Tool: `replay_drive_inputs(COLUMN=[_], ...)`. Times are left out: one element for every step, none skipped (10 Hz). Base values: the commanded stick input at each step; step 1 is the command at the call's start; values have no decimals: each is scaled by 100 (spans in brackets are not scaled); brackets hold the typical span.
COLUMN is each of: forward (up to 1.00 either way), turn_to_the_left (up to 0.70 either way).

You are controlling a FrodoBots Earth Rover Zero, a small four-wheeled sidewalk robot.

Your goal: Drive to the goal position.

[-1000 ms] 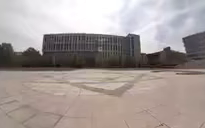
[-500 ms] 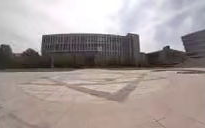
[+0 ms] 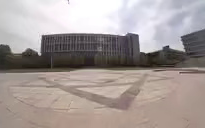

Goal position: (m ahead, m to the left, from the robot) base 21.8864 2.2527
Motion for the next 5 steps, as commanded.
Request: replay_drive_inputs(forward=[70,70,70,70,70], turn_to_the_left=[0,0,0,0,0])
